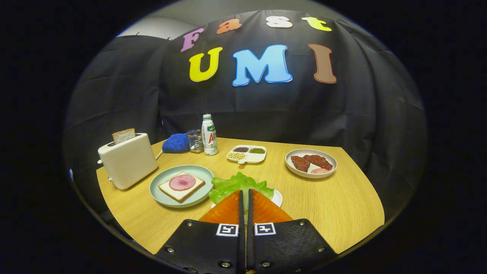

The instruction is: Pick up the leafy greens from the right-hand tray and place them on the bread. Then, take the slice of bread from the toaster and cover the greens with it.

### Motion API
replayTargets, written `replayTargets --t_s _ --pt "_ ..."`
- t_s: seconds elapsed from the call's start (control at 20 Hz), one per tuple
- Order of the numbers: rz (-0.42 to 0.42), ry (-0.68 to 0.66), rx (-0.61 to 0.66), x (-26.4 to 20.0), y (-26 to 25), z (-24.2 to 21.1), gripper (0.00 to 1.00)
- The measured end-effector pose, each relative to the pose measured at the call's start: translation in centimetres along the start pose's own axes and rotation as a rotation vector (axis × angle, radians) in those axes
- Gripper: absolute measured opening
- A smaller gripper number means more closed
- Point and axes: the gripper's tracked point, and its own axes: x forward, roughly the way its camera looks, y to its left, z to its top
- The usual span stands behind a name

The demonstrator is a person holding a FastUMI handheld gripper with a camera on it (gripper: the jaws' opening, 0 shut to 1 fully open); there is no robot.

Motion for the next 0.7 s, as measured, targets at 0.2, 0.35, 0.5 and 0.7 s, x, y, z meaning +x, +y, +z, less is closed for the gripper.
replayTargets --t_s 0.2,0.35,0.5,0.7 --pt "0.021 -0.011 -0.017 0.1 1.8 1.1 0.01" --pt "0.033 -0.02 -0.022 0.1 3.1 1.9 0.01" --pt "0.041 -0.029 -0.017 0.5 4.2 2.6 0.01" --pt "0.069 -0.037 -0.007 1.2 6.0 3.4 0.01"
